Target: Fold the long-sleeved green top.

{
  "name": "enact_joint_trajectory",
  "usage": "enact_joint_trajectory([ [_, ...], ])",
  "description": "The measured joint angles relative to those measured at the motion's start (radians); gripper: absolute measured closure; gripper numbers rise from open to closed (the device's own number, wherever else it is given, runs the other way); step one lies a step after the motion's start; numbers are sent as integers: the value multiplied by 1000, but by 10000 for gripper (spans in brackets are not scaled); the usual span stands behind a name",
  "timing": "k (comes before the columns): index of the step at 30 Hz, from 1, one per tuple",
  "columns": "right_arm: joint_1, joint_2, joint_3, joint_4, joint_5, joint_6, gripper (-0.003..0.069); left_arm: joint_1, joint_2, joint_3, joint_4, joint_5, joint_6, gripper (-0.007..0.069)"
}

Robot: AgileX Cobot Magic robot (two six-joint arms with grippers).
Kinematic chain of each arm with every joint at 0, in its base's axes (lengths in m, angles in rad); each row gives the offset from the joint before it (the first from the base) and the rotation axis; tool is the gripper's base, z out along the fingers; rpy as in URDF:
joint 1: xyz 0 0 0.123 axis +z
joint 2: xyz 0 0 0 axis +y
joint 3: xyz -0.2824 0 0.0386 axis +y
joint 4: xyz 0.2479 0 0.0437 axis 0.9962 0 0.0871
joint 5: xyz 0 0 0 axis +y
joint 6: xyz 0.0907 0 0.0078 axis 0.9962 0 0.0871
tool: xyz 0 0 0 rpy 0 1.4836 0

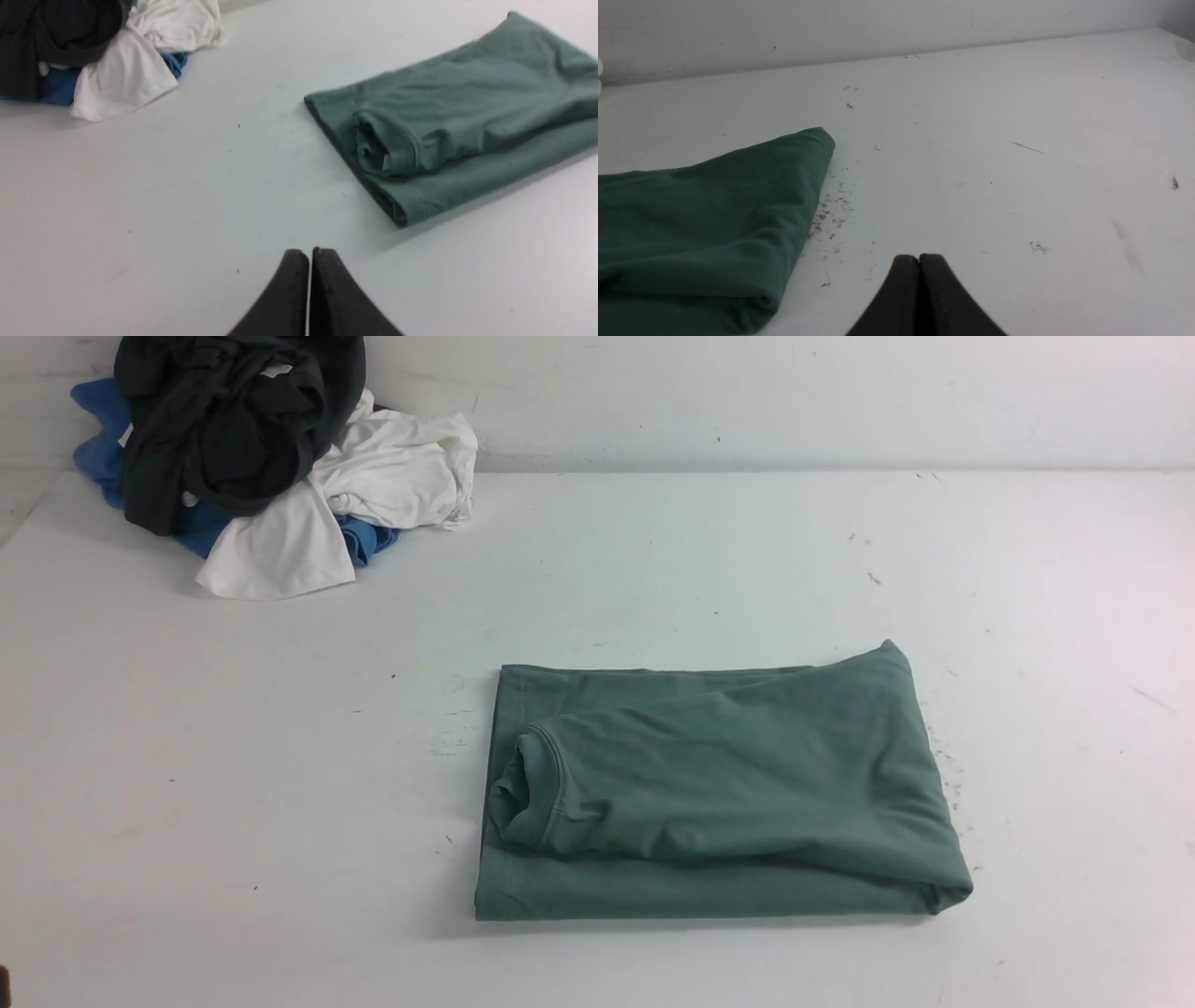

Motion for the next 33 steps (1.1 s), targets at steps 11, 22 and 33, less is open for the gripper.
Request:
enact_joint_trajectory([
  [11,0,0,0,0,2,0,673,343,-101,350,-149,-443,138,631],
  [22,0,0,0,0,1,0,673,377,-101,454,-107,-451,132,631],
  [33,0,0,0,0,1,0,673,467,-101,454,-106,-401,131,631],
])
